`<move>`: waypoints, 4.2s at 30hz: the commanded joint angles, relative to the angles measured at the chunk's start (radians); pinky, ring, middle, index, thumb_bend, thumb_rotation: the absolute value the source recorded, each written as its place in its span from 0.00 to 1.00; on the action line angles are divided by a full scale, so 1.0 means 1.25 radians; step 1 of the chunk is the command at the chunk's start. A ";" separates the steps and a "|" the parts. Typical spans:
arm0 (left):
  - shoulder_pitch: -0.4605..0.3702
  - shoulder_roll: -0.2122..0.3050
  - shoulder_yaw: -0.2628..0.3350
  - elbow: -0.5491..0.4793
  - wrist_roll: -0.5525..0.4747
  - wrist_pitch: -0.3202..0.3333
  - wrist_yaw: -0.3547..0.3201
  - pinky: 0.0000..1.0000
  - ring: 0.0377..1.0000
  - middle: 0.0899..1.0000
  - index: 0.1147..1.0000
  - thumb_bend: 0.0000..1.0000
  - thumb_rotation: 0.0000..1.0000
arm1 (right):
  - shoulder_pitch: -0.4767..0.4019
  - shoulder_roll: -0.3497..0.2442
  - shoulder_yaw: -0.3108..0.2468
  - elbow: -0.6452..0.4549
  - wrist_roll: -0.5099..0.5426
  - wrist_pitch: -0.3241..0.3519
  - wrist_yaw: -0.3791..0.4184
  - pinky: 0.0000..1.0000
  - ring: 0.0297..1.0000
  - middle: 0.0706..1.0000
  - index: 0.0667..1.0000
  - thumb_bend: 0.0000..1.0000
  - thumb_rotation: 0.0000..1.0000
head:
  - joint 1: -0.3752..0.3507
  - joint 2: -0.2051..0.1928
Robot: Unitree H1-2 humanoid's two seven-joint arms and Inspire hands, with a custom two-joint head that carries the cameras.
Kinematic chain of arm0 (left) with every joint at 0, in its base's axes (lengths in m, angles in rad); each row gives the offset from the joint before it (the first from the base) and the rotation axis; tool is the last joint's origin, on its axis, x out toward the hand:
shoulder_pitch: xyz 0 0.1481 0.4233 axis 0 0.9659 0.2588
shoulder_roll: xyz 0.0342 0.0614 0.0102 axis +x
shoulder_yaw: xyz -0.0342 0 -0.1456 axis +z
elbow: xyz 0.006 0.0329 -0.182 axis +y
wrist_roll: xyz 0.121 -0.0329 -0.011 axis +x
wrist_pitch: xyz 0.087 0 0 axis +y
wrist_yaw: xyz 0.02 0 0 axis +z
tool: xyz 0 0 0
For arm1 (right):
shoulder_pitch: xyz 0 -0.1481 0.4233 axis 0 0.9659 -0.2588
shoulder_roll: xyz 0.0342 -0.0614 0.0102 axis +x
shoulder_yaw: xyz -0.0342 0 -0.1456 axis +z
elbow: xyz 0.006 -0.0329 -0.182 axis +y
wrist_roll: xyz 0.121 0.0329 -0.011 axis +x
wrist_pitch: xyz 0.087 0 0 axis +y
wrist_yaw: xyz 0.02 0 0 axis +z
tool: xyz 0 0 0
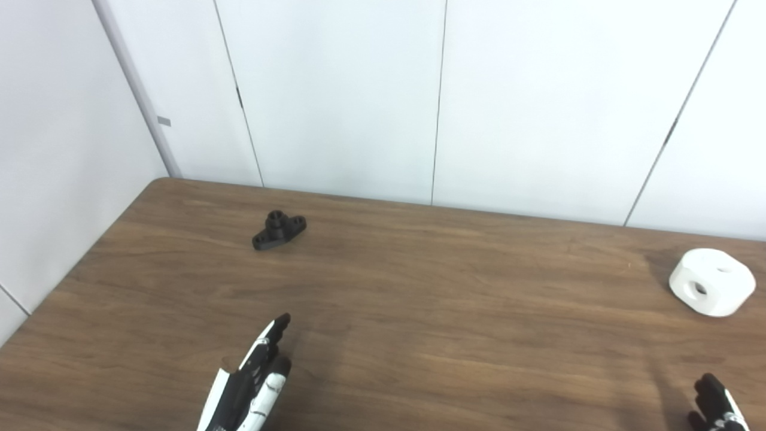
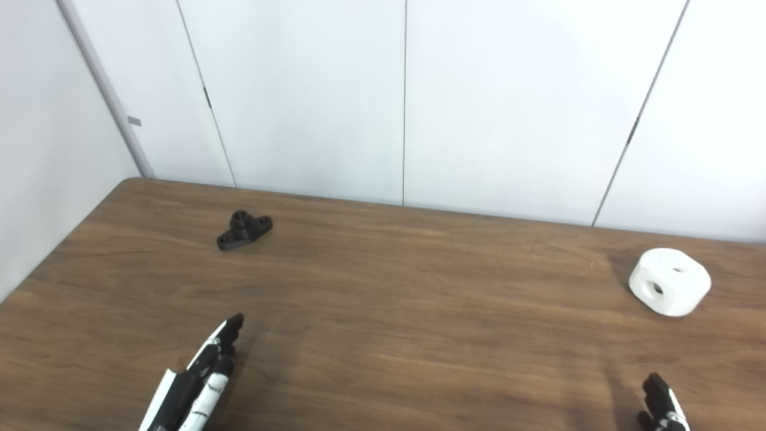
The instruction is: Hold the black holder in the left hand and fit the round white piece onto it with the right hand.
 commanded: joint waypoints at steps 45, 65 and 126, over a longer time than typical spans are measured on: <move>-0.478 0.260 0.059 0.229 0.465 0.343 0.037 1.00 1.00 0.97 0.84 0.85 0.38 | -0.022 0.025 0.010 0.041 -0.109 -0.060 -0.034 0.88 0.93 0.93 0.90 0.54 0.94 | -0.032 -0.011; -0.675 0.278 -0.025 0.552 0.444 0.315 0.113 1.00 1.00 0.97 0.82 0.87 0.39 | -0.015 0.034 0.020 0.038 -0.135 -0.069 -0.046 0.92 0.95 0.93 0.91 0.52 0.96 | -0.041 -0.015; -0.721 0.309 -0.106 0.692 0.424 0.235 0.167 1.00 0.93 0.82 0.43 0.54 0.07 | -0.018 0.039 0.028 0.035 -0.140 -0.059 -0.066 0.90 0.94 0.92 0.90 0.53 0.95 | -0.062 -0.022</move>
